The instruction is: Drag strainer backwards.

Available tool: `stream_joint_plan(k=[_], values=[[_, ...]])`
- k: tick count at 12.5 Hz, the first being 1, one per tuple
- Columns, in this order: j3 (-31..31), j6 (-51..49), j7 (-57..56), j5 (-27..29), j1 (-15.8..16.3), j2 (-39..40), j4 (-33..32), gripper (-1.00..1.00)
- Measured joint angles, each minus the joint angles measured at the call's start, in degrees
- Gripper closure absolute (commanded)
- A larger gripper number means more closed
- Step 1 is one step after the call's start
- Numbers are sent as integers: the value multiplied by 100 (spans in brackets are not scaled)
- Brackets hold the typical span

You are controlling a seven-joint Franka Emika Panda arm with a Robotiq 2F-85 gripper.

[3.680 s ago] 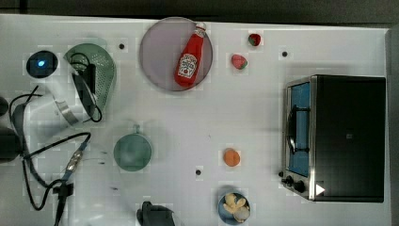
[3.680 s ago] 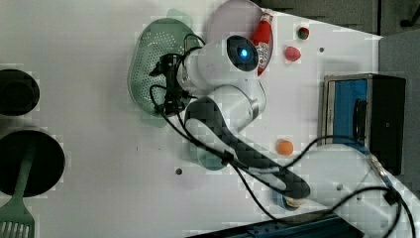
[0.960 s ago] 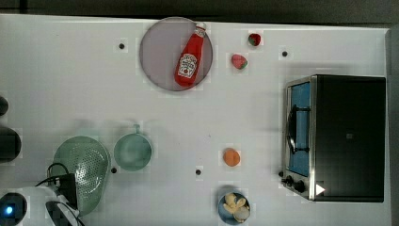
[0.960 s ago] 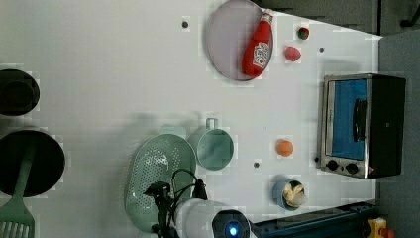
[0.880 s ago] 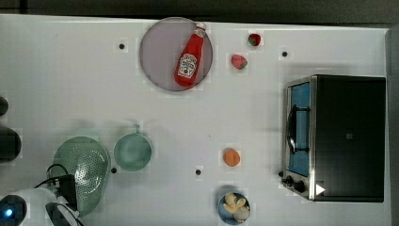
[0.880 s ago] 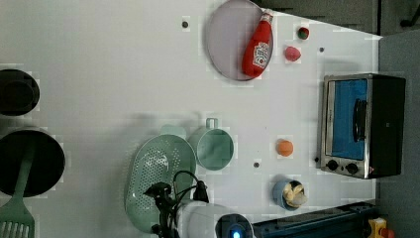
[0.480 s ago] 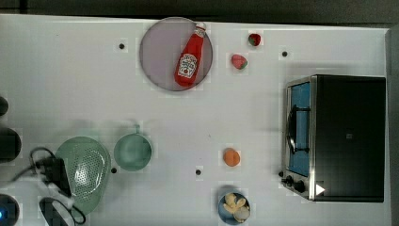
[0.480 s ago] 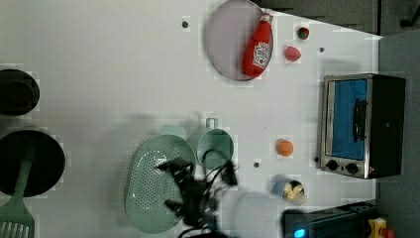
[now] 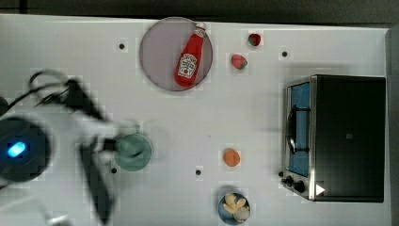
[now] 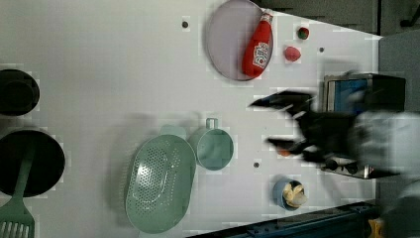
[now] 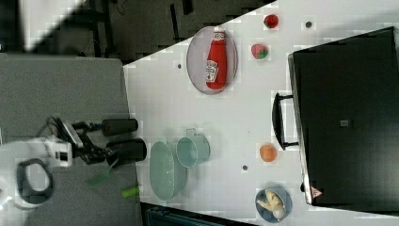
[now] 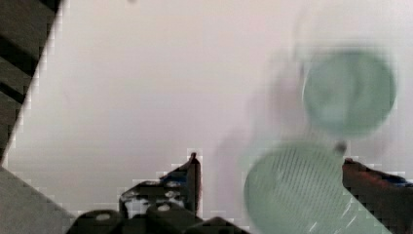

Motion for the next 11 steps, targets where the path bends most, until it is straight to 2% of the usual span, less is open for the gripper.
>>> stream_joint_plan(k=[3, 6, 8, 11], values=[[-1067, -877, -1690, -640, -313, -26, 828, -100], [-1904, -1003, -2581, -910, -509, 33, 1136, -100], [-2122, -1039, -2865, -932, -711, 63, 1119, -100], [-2206, -1157, -3109, -1076, -750, 159, 1097, -100]])
